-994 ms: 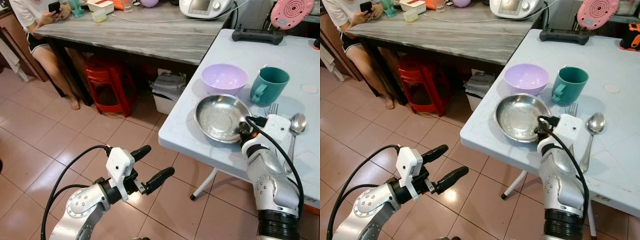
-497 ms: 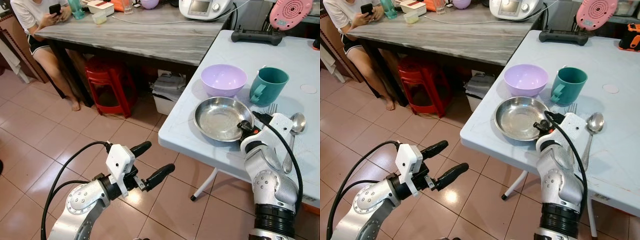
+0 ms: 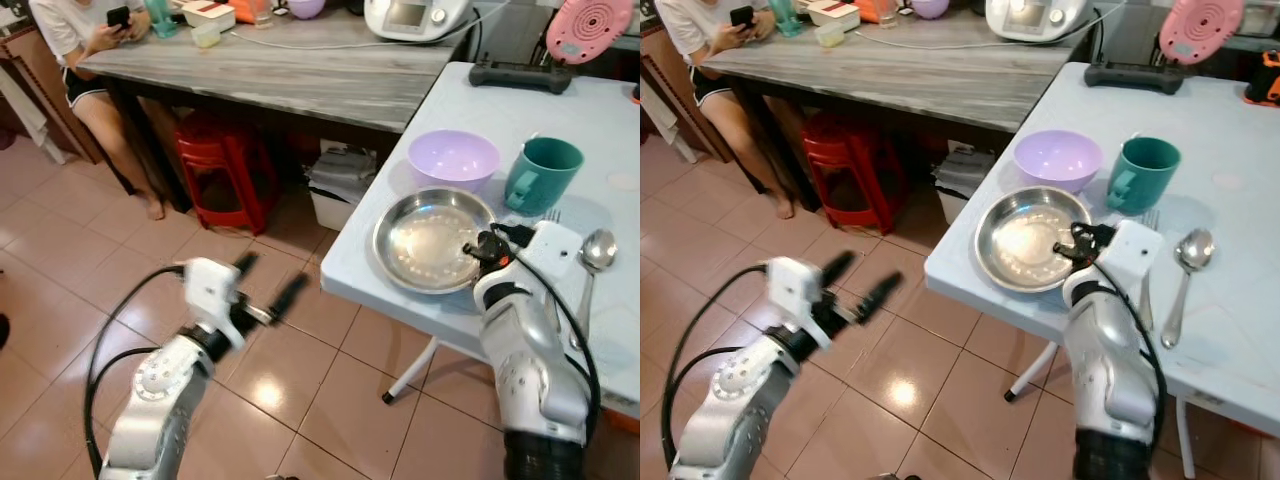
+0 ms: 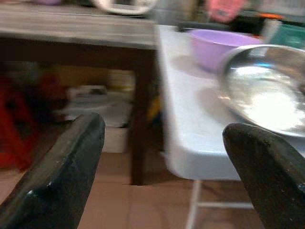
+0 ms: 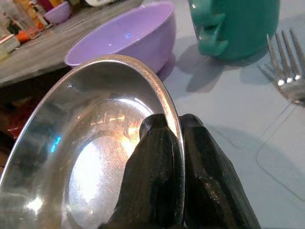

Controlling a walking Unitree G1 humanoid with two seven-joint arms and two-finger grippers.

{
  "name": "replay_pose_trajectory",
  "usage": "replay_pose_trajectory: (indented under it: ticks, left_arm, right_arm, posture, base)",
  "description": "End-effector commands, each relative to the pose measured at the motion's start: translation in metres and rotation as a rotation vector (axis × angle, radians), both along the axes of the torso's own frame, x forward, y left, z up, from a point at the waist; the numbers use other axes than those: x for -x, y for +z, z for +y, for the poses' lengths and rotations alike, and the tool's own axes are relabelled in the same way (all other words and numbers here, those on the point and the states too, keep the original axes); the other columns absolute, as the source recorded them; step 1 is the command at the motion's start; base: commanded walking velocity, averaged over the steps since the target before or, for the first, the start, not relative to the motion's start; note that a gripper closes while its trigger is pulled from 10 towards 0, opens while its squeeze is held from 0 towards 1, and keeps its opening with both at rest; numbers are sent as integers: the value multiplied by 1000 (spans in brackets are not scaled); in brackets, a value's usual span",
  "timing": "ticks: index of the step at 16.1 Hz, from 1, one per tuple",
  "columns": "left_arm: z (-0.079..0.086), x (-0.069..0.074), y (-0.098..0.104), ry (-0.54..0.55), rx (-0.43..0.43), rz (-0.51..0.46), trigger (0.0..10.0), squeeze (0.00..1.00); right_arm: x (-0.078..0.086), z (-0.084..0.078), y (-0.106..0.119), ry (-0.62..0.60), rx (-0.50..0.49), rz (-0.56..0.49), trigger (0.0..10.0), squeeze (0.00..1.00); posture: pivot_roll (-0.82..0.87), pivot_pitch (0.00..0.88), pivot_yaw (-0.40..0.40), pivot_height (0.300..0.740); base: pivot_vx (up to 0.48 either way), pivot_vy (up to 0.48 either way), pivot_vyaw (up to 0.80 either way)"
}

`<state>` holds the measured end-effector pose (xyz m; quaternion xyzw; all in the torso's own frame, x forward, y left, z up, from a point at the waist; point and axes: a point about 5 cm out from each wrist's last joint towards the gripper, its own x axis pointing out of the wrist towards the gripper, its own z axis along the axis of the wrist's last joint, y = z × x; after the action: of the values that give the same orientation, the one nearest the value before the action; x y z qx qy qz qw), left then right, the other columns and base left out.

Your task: Setting the table

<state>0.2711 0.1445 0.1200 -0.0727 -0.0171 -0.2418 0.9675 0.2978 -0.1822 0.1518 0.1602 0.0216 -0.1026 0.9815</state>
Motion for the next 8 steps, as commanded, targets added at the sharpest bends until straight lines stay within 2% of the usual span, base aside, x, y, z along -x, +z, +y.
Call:
replay_pose_trajectory:
  ticks: [1, 5, 8]
  left_arm:
    - [7, -4, 0, 54, 22, -1, 10000, 0]
    - [9, -11, -1, 76, 24, -2, 10000, 0]
    - [9, -15, -1, 87, 31, -8, 10000, 0]
  right_arm:
    - [3, 4, 5, 17, 22, -34, 10000, 0]
    - [7, 3, 4, 27, 68, -48, 10000, 0]
    - [7, 9, 7, 45, 97, -76, 10000, 0]
  posture:
    - [-38, 38, 87, 740]
    - [-44, 23, 85, 740]
    - [-42, 7, 92, 740]
  base:
    - [0, 0, -781]
    - [0, 296, -781]
    - [0, 363, -783]
